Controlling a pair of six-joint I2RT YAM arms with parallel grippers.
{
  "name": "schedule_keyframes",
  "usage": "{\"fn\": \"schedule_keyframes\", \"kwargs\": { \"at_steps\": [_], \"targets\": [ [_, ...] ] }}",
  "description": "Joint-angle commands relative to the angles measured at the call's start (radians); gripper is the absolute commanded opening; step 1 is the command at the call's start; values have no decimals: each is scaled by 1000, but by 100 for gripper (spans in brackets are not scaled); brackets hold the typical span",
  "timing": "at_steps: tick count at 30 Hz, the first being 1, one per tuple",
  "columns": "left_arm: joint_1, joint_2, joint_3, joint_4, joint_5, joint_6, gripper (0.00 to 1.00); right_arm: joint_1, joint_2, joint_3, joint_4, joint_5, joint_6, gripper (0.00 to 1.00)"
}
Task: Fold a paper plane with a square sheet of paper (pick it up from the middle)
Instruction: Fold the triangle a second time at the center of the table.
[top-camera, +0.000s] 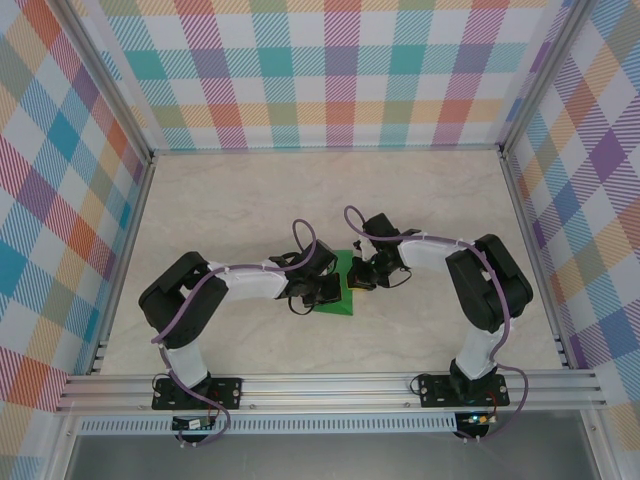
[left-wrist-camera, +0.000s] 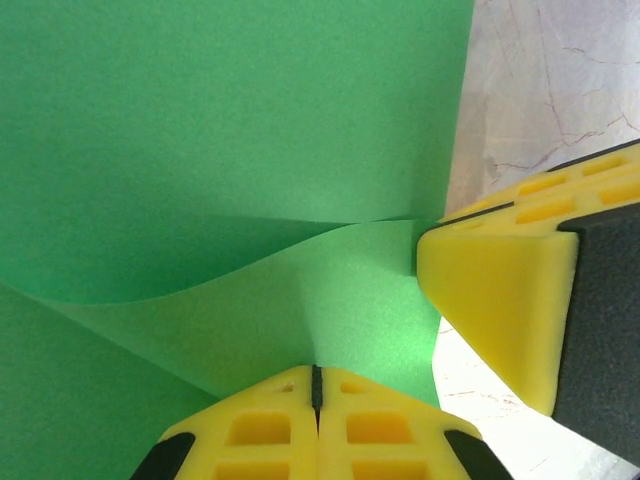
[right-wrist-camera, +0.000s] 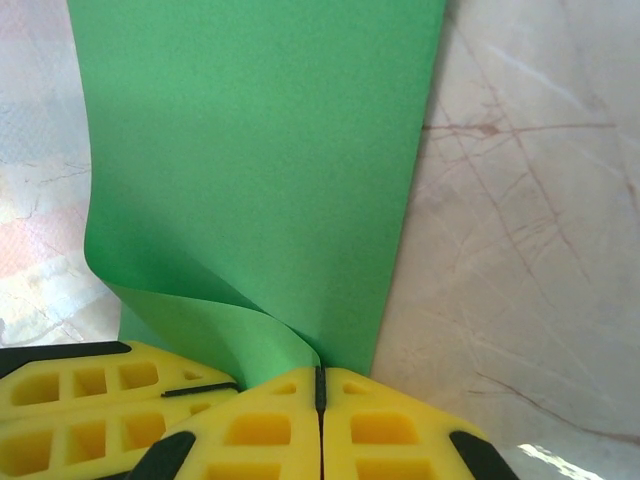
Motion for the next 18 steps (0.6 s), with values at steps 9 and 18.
{"fn": "schedule_keyframes", "kwargs": {
  "at_steps": [9,18],
  "targets": [
    [3,28,-18,-30,-4,8,4,5,-38,23,-61,46,-2,15],
    [3,31,-15,-53,-15,38,2,14,-130,-12,-62,59,45,18]
  ]
}}
